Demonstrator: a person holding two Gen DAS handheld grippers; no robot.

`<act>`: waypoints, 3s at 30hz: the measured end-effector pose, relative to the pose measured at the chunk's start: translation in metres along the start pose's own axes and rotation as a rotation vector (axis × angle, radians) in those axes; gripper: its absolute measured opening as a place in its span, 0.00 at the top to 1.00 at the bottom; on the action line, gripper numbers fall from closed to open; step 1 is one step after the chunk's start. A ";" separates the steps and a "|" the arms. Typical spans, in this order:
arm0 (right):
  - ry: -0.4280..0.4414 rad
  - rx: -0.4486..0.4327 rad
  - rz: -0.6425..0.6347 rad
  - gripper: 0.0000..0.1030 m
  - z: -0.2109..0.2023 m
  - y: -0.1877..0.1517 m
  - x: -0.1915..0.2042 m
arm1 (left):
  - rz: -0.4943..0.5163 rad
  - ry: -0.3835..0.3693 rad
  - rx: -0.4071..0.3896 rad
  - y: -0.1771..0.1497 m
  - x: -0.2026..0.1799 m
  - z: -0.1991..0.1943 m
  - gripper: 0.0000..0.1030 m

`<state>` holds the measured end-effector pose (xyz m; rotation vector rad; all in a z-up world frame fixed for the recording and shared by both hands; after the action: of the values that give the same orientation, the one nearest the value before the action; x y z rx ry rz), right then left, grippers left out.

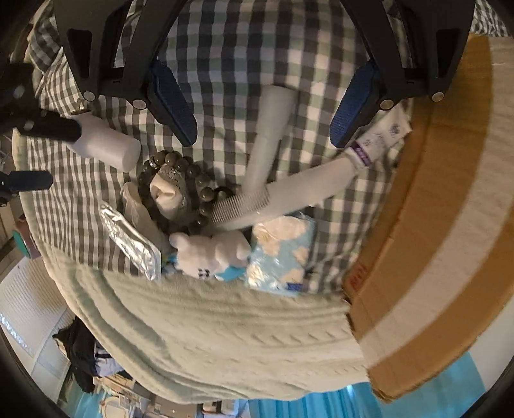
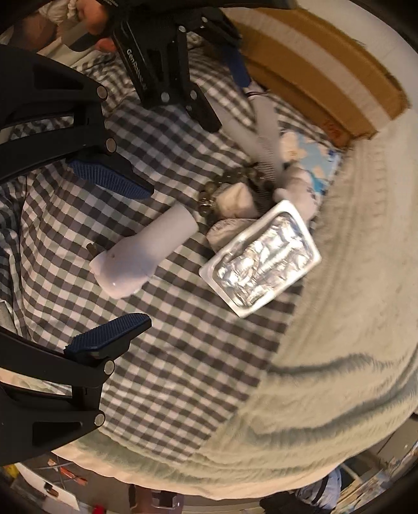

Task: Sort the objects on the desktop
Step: 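Move the right gripper to the white plastic cylinder and close on it, then carry the white cylinder into the cardboard box and open the right gripper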

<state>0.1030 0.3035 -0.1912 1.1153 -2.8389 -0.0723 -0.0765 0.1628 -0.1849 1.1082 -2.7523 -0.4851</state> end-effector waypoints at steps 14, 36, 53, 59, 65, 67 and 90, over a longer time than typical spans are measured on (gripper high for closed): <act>-0.054 0.130 -0.049 0.29 0.051 -0.016 -0.003 | 0.004 -0.037 0.043 -0.009 0.010 0.027 0.61; -0.113 0.062 -0.020 0.50 -0.028 -0.025 0.013 | -0.023 -0.207 0.062 -0.044 0.013 -0.055 0.84; -0.024 -0.317 0.070 0.50 -0.195 0.025 0.079 | -0.088 -0.251 -0.204 0.029 0.069 -0.192 0.84; 0.057 -0.395 0.052 0.50 -0.211 0.054 0.136 | -0.098 -0.186 -0.269 0.057 0.120 -0.231 0.84; 0.143 -0.421 0.045 0.50 -0.201 0.088 0.187 | -0.151 -0.146 -0.311 0.070 0.176 -0.238 0.84; 0.184 -0.418 0.056 0.50 -0.195 0.100 0.201 | -0.220 -0.163 -0.290 0.072 0.197 -0.231 0.84; 0.290 -0.376 0.193 0.44 -0.150 0.152 0.216 | -0.333 -0.069 -0.223 0.083 0.261 -0.184 0.32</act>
<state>-0.1424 0.2657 -0.0158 0.7074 -2.5172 -0.3797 -0.2738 -0.0073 0.0180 1.5178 -2.4933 -0.8611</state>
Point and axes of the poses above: each gripper's, at about its wrist camera, not at the fingertips, and z roughly the way its jaws point, x to its left, y to its top, the point moved 5 cm from there along z, roughly the way its jaws point, and after that the axes turned 1 degree about x, right-handed, at the moved point
